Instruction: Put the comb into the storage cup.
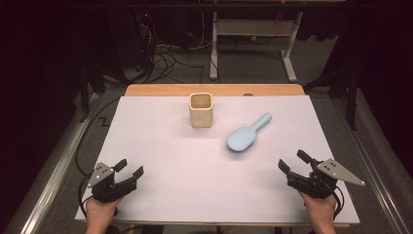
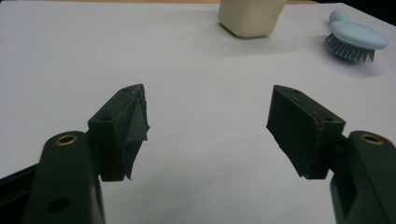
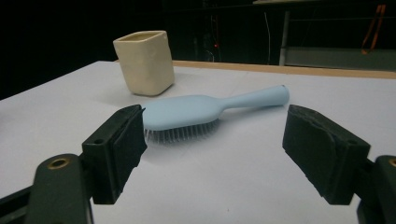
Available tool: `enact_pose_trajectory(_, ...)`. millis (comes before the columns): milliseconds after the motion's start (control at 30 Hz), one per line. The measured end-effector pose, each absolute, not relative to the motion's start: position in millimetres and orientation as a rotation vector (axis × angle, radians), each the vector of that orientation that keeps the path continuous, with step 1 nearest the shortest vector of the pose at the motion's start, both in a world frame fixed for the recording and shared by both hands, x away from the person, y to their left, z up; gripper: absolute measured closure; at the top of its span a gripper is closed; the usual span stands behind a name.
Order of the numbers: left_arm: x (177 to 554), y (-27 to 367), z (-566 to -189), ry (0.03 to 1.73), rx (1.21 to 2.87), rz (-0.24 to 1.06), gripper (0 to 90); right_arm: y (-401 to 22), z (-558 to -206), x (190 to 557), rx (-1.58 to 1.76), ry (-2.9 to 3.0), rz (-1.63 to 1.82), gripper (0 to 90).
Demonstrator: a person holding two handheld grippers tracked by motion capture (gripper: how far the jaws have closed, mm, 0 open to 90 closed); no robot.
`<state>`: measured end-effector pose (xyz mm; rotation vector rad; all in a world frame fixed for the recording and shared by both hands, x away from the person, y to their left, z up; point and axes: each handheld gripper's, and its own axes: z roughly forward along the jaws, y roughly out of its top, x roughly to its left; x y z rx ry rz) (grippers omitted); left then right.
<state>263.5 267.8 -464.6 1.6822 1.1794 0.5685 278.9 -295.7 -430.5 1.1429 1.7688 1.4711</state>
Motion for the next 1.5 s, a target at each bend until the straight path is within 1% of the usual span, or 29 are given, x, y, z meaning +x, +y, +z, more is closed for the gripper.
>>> enact_pose_trajectory(333, 263.8, 266.7, -464.5, 1.168, 1.690, 0.567, 29.7, -280.9, -419.7, 292.2, 1.093, 1.812, 1.469, 23.7)
enact_pose_trajectory(800, 264.5, 266.3, -464.4, 1.169, 1.689, 0.566, 29.7, -268.1, -415.0, 310.7, 1.096, 1.854, 1.469, 26.9)
enact_pose_trajectory(1367, 265.9, 265.5, -464.6, 1.167, 1.690, 0.561, 29.7, -264.6, -403.4, 347.5, 1.177, 1.981, 1.374, 39.0)
enact_pose_trajectory(1500, 266.0, 265.3, -464.5, 1.164, 1.692, 0.562, 29.7, -265.5, -396.7, 359.0, 1.203, 2.028, 1.337, 44.0)
